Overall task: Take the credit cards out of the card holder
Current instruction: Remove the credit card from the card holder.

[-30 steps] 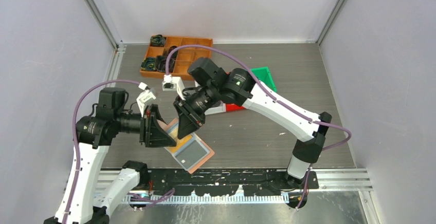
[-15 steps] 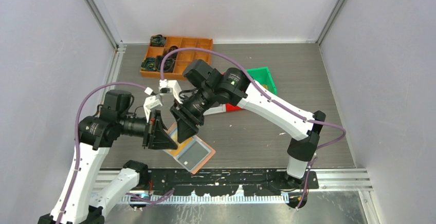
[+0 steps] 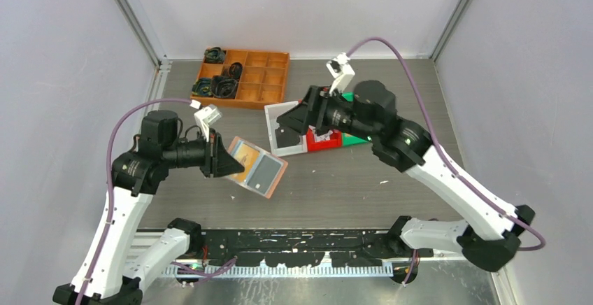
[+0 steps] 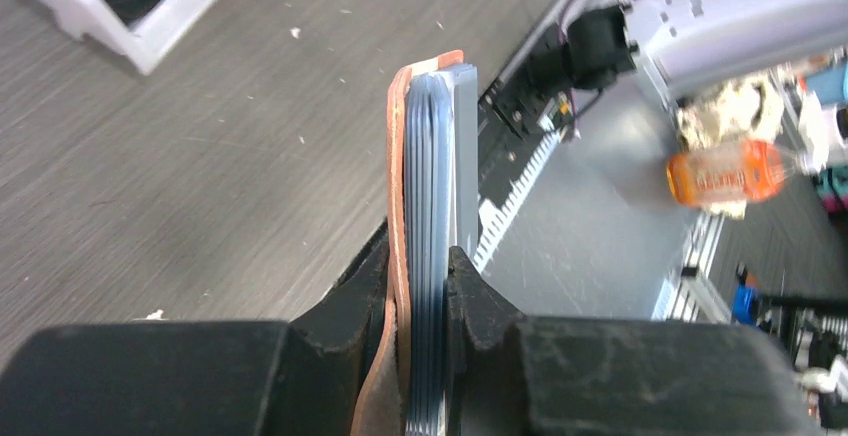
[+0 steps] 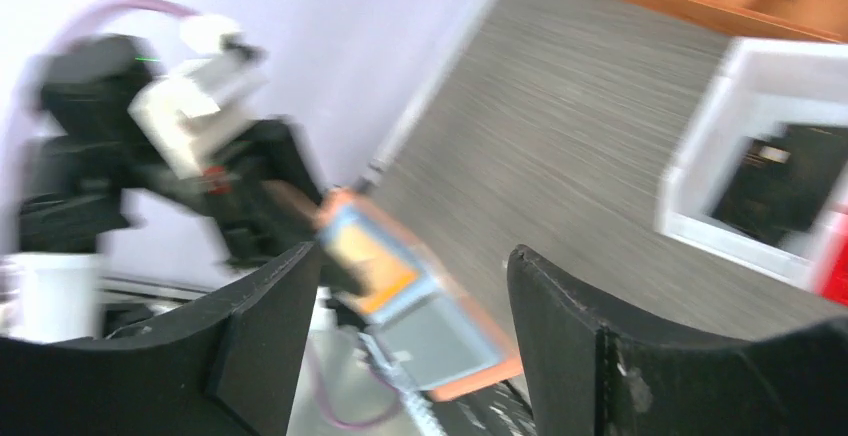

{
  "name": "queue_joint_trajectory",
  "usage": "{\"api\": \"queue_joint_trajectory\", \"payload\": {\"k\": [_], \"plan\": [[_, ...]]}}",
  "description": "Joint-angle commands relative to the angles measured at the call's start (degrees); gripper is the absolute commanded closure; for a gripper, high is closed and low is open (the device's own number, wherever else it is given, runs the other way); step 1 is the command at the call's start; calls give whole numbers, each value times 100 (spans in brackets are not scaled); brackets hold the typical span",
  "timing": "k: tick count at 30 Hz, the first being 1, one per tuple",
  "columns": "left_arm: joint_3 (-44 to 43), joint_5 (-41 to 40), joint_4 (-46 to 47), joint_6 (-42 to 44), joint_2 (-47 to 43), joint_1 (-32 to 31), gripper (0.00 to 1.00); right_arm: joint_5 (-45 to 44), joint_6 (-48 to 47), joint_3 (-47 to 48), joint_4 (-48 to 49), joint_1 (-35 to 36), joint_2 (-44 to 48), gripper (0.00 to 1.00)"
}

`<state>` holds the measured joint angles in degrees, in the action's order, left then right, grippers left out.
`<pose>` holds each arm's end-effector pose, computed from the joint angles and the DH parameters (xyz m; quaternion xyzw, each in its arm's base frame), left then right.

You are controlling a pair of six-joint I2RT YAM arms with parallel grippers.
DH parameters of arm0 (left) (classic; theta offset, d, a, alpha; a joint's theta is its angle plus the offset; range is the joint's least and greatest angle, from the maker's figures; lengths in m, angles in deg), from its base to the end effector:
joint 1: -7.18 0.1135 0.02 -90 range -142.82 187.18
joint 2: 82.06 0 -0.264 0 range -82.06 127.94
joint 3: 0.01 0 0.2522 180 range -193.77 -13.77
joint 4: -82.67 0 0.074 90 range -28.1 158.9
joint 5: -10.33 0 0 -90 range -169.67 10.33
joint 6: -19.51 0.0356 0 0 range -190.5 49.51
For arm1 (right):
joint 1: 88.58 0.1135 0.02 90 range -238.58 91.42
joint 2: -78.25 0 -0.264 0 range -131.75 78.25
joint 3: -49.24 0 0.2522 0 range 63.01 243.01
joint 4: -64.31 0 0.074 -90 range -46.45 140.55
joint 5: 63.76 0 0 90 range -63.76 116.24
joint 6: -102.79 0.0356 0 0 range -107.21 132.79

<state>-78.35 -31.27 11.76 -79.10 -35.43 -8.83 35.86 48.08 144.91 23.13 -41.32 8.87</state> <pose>0.1166 -0.0611 0.3763 0.2286 0.8109 -0.4452 0.3033 0.1711 0.1939 0.4443 -0.1332 0.7803 0.4506 0.4126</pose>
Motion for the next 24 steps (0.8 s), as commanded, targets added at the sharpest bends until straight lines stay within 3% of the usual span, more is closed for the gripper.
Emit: {"api": "queue_joint_trajectory", "payload": {"k": [1,5,9,17,24], "plan": [[-130,-549,1067,-870,112,122,99,32,1562,-773,1968,171,429,28],[-66,-76,1558,-1495,192,246,99,730,2295,-1532,3070,296,398,33],[-156,852,1757,-1720,310,324,96,1106,2610,-1807,3509,353,122,42],[-209,886,1970,-1962,295,341,96,1279,3000,-2157,4067,356,-272,53],[-199,643,2182,-2164,253,361,99,1248,3047,-2237,3956,371,-347,53]]}}
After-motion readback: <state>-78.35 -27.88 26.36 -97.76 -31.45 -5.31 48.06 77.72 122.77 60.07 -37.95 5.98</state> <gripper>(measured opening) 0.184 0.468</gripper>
